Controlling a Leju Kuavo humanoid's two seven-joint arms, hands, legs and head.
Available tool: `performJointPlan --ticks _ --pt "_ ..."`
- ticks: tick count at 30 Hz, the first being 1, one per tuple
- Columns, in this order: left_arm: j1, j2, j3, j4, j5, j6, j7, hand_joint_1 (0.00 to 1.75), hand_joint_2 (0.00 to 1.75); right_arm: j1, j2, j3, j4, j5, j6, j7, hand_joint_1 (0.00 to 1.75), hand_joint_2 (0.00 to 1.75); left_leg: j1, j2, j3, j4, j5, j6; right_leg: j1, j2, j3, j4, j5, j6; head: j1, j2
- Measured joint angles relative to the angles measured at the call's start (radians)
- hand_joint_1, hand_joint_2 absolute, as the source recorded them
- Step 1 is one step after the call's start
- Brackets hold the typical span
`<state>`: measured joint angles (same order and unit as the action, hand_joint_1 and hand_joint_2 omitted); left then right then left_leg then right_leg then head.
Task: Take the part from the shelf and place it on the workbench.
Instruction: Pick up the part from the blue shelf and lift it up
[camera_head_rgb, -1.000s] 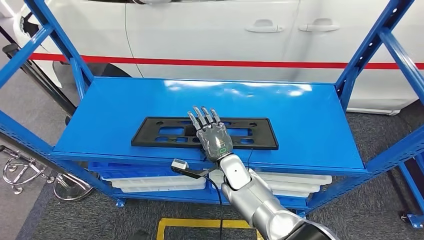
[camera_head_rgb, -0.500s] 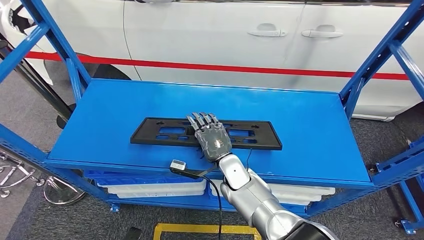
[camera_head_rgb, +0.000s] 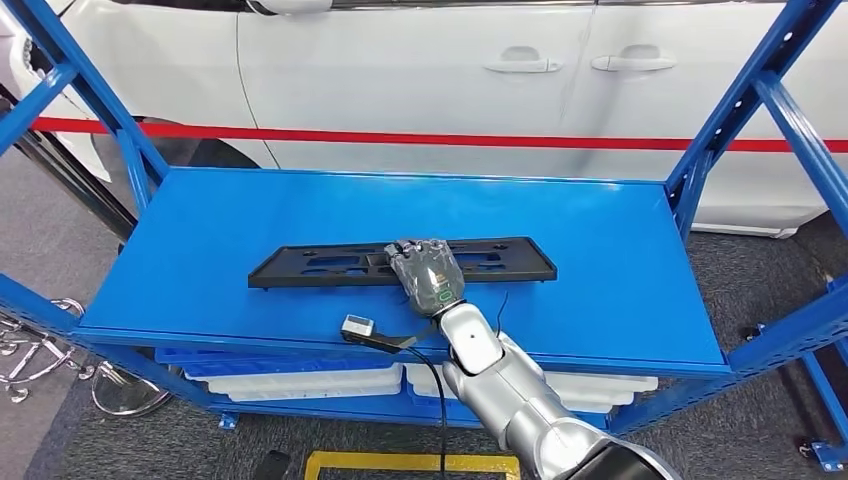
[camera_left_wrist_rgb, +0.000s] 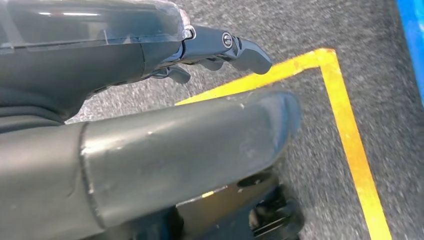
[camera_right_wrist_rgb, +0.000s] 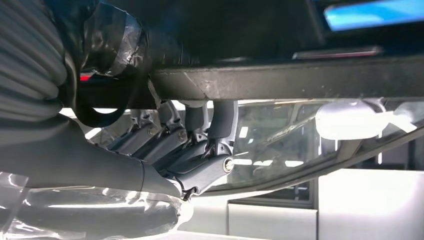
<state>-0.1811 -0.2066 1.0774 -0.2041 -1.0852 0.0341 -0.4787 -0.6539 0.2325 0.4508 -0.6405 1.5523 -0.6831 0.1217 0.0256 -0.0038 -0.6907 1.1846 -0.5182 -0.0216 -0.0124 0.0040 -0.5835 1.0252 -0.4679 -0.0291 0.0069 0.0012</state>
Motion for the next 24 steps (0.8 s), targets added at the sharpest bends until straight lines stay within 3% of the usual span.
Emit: performJointPlan --ticks 2,3,4,6,8,12,13,15,17,18,19,21,22,24 --pt "0.000 0.000 0.000 0.000 0.004 0.000 -0.003 0.00 0.00 0.003 0.000 -0.008 -0.004 -0.005 0.000 -0.011 1.75 1.75 0.000 0.000 -0.052 0.112 -0.040 -0.001 0.005 -0.001 0.001 0.001 -0.002 -0.003 0.000 0.000" --pt "0.001 0.000 0.000 0.000 0.006 0.000 -0.006 0.00 0.00 0.005 0.000 -0.012 -0.007 -0.010 0.000 -0.018 1.75 1.75 0.000 0.000 -0.055 0.119 -0.031 0.000 0.007 0.000 0.003 0.001 -0.003 -0.005 0.000 0.000" --pt "0.000 0.000 0.000 0.000 0.008 0.000 -0.008 0.00 0.00 0.006 0.000 -0.017 -0.012 -0.015 0.000 -0.025 1.75 1.75 -0.001 0.000 -0.038 0.084 -0.004 0.004 0.009 0.001 0.006 0.001 -0.004 -0.005 0.000 0.000" --pt "-0.002 0.001 0.000 0.000 0.010 -0.001 -0.012 0.00 0.00 0.006 0.000 -0.025 -0.023 -0.022 0.000 -0.033 1.75 1.75 -0.005 0.000 0.033 -0.055 0.064 0.016 0.013 0.002 0.013 0.001 -0.009 -0.003 0.000 0.000" --pt "-0.005 0.002 0.000 0.000 0.012 -0.001 -0.015 0.00 0.00 0.006 0.000 -0.034 -0.031 -0.029 0.000 -0.041 1.75 1.75 -0.011 -0.001 0.079 -0.148 0.088 0.025 0.015 0.003 0.014 0.003 -0.013 0.004 0.000 0.000" --pt "-0.003 0.003 0.000 0.000 0.024 -0.003 -0.033 0.00 0.00 0.020 0.005 -0.078 -0.076 -0.096 0.000 -0.139 1.75 1.75 -0.010 -0.001 0.087 -0.172 0.089 0.038 0.014 0.002 0.008 0.009 -0.022 0.024 0.000 0.000" --pt "-0.003 0.003 0.000 0.000 0.029 -0.003 -0.039 0.00 0.00 0.026 0.010 -0.098 -0.094 -0.127 0.000 -0.189 1.75 1.75 -0.007 0.000 0.089 -0.178 0.092 0.044 0.014 0.002 -0.004 0.034 -0.039 0.028 0.000 0.000" --pt "-0.001 0.004 0.000 0.000 0.042 -0.002 -0.056 0.00 0.00 0.045 0.027 -0.143 -0.134 -0.229 0.000 -0.322 1.75 1.75 -0.005 0.001 0.092 -0.183 0.093 0.052 0.011 0.001 -0.057 0.145 -0.097 0.036 0.000 0.000" --pt "0.007 0.005 0.000 0.000 0.053 -0.001 -0.074 0.00 0.87 0.072 0.048 -0.175 -0.176 -0.351 0.000 -0.437 1.75 1.75 -0.006 0.002 0.092 -0.181 0.091 0.054 0.005 0.001 -0.120 0.260 -0.134 0.042 0.000 0.000" --pt "0.011 0.006 0.000 0.000 0.057 -0.001 -0.082 0.00 1.31 0.084 0.058 -0.181 -0.199 -0.403 0.000 -0.466 1.75 1.75 -0.005 0.001 0.092 -0.180 0.089 0.054 0.002 0.001 -0.132 0.275 -0.125 0.044 0.000 0.000" --pt "0.015 0.007 0.000 0.000 0.060 0.000 -0.088 0.00 1.75 0.092 0.068 -0.183 -0.220 -0.439 0.000 -0.477 1.75 1.75 -0.005 0.001 0.092 -0.177 0.087 0.052 -0.002 0.000 -0.127 0.252 -0.098 0.045 0.000 0.000" --pt "0.020 0.007 0.000 0.000 0.064 0.002 -0.096 0.00 1.75 0.098 0.083 -0.176 -0.258 -0.503 0.000 -0.489 1.75 1.75 -0.004 -0.002 0.092 -0.169 0.081 0.046 -0.007 -0.001 -0.074 0.128 -0.026 0.045 0.000 0.000" --pt "0.021 0.007 0.000 0.000 0.066 0.003 -0.100 0.00 1.31 0.099 0.088 -0.164 -0.276 -0.539 0.001 -0.498 1.75 1.75 -0.005 -0.004 0.091 -0.164 0.077 0.041 -0.006 -0.001 -0.049 0.072 -0.004 0.042 0.000 0.000" --pt "0.025 0.008 0.001 0.000 0.072 0.005 -0.111 0.00 0.44 0.104 0.093 -0.115 -0.327 -0.614 0.008 -0.493 1.75 1.75 -0.008 -0.005 0.088 -0.160 0.074 0.029 -0.002 0.001 -0.029 0.022 0.004 0.034 0.000 0.000"
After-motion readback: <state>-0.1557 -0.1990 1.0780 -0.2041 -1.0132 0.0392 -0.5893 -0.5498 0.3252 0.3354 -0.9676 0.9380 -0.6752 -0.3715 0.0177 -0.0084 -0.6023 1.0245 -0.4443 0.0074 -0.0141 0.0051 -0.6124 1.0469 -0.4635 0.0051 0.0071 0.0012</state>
